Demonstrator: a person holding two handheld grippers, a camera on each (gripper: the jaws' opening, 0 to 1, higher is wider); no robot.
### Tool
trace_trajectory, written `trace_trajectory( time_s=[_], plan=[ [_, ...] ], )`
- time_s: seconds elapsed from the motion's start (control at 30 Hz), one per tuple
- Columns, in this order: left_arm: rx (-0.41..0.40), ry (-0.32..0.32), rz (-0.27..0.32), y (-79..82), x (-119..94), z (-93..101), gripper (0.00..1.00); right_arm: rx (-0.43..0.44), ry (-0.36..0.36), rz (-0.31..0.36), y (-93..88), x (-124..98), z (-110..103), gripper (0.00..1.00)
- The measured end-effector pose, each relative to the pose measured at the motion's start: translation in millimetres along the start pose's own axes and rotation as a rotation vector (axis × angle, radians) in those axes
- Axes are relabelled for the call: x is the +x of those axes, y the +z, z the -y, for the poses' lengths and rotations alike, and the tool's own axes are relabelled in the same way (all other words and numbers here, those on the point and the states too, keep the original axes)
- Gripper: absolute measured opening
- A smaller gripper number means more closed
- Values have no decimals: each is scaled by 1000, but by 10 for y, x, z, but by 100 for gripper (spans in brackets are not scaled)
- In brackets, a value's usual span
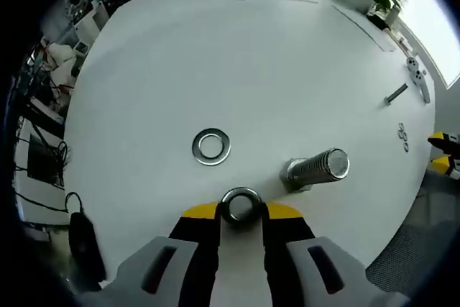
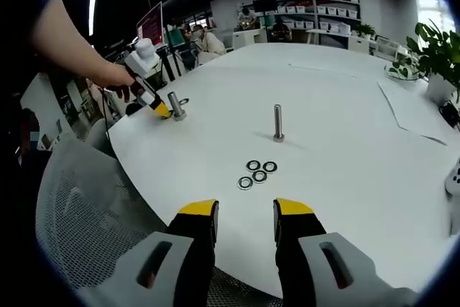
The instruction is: Place the washer onto the threaded stud by aligning its center hole with the stud, sliding it down to the base, and recovering from edge contact or off-axis alignment until the washer reaches the visible bottom stop.
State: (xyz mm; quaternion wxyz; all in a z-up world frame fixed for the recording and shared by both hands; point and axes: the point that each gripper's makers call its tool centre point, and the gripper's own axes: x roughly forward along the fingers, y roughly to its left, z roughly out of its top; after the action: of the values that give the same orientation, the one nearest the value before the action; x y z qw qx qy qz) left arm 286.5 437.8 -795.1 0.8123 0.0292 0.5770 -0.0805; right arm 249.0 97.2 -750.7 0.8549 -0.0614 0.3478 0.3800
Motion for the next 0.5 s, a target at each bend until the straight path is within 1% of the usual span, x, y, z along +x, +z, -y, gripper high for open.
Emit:
trace_trajectory(
  time_s=[0.13, 0.23, 0.37, 0.5],
  plan=[
    [34, -11, -26, -68, -18, 79, 21, 1, -1, 0, -2, 2, 4, 33],
    [54, -12, -43, -129, -24, 100, 21, -3, 0, -1, -2, 1, 0, 33],
    [115, -10, -83, -261, -80, 202, 21, -3, 1, 0, -1, 2, -1, 33],
    [112, -30, -118, -351, -134, 278, 21, -9, 6, -2, 2, 3, -15, 33]
  ],
)
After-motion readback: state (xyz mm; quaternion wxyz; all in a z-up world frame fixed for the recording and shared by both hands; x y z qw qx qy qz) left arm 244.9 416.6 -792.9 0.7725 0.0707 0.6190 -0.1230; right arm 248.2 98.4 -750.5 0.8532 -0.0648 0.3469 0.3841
